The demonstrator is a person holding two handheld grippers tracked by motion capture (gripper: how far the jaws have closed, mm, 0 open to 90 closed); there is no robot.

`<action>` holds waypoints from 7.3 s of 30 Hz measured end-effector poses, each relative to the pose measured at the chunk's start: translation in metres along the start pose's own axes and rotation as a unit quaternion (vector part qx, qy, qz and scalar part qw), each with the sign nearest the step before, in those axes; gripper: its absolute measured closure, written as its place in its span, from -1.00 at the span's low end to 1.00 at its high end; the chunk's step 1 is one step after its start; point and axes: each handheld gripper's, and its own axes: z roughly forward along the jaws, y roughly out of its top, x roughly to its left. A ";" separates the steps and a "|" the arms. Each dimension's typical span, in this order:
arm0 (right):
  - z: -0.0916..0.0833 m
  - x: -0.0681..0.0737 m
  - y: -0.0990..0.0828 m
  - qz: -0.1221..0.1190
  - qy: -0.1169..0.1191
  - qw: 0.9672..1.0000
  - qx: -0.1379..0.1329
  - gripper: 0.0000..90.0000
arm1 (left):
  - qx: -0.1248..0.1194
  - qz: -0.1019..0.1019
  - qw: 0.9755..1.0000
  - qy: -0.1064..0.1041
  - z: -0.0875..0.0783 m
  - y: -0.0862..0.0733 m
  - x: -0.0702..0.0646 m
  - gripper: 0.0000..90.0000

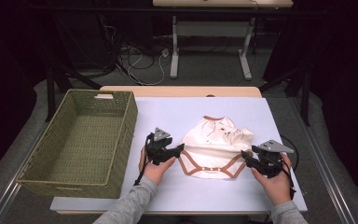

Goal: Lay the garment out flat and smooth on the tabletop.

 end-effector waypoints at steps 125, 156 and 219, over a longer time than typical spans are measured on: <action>-0.007 0.079 -0.018 -0.022 0.171 0.980 0.097 1.00 | 0.091 0.004 0.991 -0.097 -0.044 -0.045 -0.034 1.00; -0.059 0.089 -0.035 -0.037 0.180 0.979 0.084 1.00 | 0.086 -0.002 0.987 -0.135 -0.084 -0.072 -0.066 1.00; -0.056 0.079 -0.053 -0.022 0.170 0.981 0.088 0.65 | 0.085 -0.004 0.992 -0.098 -0.069 -0.087 -0.053 0.28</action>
